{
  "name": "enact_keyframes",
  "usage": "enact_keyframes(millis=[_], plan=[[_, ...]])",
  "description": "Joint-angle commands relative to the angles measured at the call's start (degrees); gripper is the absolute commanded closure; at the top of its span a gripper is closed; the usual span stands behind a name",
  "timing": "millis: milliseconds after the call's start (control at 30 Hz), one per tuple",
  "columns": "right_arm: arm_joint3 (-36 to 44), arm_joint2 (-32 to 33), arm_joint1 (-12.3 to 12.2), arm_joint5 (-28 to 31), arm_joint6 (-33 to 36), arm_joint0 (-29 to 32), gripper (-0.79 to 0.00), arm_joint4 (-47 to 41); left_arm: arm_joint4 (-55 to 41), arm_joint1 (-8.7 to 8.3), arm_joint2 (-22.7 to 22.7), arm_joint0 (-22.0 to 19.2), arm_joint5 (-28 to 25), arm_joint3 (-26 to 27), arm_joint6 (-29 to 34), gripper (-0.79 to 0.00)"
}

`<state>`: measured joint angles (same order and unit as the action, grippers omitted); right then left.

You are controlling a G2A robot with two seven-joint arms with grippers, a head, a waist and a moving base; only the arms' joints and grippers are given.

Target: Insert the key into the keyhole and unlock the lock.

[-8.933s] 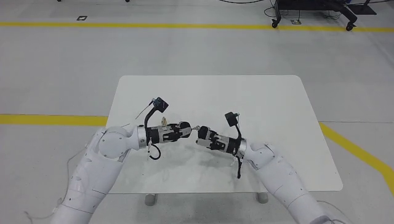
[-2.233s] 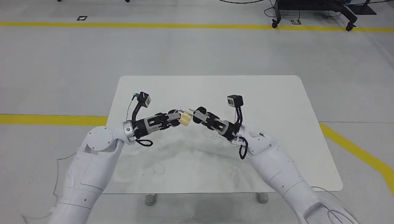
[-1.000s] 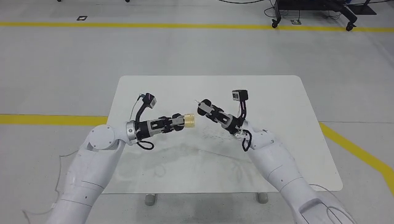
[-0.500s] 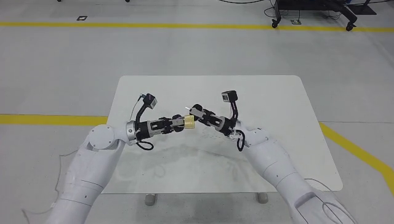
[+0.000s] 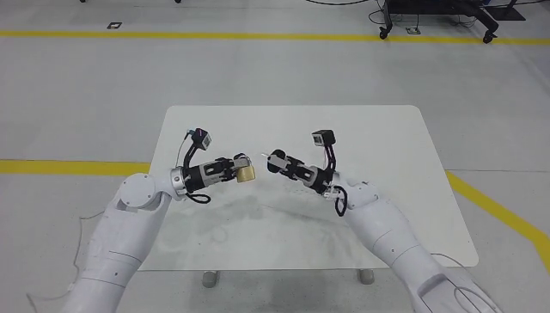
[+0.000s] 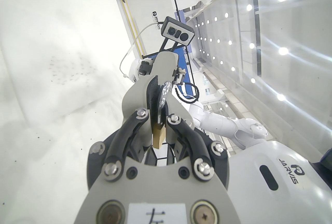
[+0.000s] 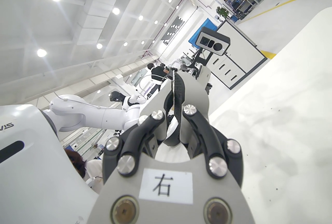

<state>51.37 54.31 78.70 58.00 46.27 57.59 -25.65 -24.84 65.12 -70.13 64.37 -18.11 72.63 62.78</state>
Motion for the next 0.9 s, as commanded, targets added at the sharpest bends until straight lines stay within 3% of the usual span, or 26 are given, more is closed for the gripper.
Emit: enact_keyframes(millis=[0, 167, 233, 300, 400, 567, 800, 867], plan=[[-1.5, 0.8, -0.1, 0.0, -0.7, 0.0, 0.0, -0.9, 0.0, 0.0, 0.0, 0.0, 0.0, 0.0, 0.0, 0.0], [-1.5, 0.8, -0.1, 0.0, -0.7, 0.0, 0.0, -0.9, 1.3, -0.03, 0.1, 0.1, 0.1, 0.2, -0.8, 0.0], [-1.5, 0.8, -0.1, 0.0, -0.7, 0.0, 0.0, -0.9, -3.5, 0.35, 0.5, 1.3, 4.9, 0.3, -3.6, 0.0], [-1.2, 1.0, -0.1, -0.7, -1.4, 0.2, 0.0, -0.8, 2.1, 0.06, 0.6, 0.8, 7.5, 0.0, -6.8, 0.0], [0.5, 1.4, -0.5, -6.2, -2.8, 1.7, 0.0, -0.1, 3.5, 0.06, 1.2, 0.8, 11.9, 0.2, -8.8, 0.0], [3.1, 4.0, -1.7, -8.1, -4.0, 4.0, 0.0, 3.7, -1.5, 0.33, 0.3, 1.0, 11.2, 0.8, -9.9, 0.0], [3.1, 4.0, -1.7, -8.1, -4.0, 4.0, 0.0, 3.7, -0.8, 0.32, 0.4, 1.0, 11.2, 1.0, -10.4, 0.0], [3.1, 4.0, -1.7, -8.1, -4.0, 4.0, 0.0, 3.7, 3.0, 0.24, 1.1, 1.4, 13.4, 2.0, -13.0, 0.0]])
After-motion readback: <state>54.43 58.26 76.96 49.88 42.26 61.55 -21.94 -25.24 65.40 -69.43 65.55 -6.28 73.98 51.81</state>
